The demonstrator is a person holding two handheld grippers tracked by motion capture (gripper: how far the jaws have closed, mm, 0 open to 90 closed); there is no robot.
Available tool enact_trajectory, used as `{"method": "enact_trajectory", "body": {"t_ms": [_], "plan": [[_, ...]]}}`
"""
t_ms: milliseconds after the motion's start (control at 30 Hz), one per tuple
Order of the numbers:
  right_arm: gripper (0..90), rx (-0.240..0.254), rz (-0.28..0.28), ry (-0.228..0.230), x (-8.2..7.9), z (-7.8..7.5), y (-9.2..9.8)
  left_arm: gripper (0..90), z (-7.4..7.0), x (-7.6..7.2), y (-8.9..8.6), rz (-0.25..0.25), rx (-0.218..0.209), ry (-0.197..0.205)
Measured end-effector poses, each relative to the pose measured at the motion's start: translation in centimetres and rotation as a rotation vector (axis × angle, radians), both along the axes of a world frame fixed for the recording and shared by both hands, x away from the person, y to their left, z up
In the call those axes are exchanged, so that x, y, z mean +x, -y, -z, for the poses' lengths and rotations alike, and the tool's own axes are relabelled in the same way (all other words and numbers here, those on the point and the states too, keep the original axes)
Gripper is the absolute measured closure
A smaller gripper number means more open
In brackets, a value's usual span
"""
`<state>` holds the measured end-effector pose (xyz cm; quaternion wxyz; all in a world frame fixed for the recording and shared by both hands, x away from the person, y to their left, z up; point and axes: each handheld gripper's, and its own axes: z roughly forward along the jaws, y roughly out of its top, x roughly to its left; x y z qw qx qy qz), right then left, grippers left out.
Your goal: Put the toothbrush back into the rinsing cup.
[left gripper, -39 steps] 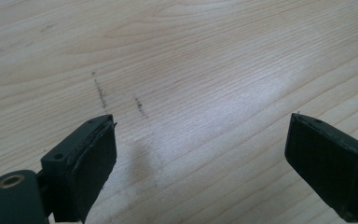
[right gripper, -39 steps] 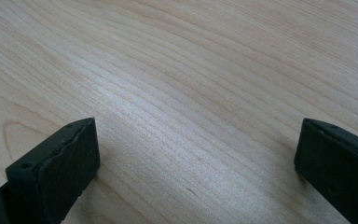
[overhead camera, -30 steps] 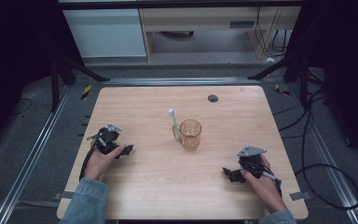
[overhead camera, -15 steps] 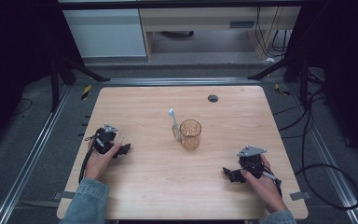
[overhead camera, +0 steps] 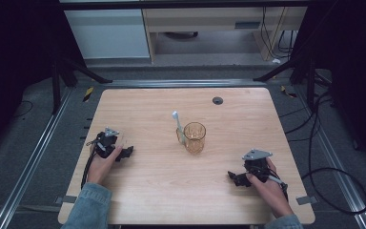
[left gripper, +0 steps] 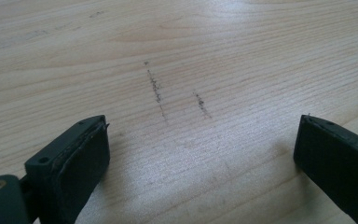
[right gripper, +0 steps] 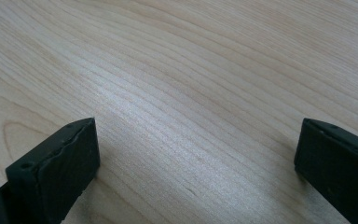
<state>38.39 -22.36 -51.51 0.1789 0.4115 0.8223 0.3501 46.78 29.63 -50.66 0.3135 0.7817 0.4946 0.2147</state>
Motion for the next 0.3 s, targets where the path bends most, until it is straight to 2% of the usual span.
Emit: {"method": "enact_trajectory", "body": {"t_ms": [100,300], "plan": [[0.4,-0.001,0.0,0.0,0.0,0.0,0.0,1.9,0.17,-0.01,-0.02,-0.001,-0.007,0.016],[0.3,0.0,0.001,-0.001,-0.01,0.0,0.0,1.1,0.2,0.03,-0.01,-0.009,-0.004,0.014]]}}
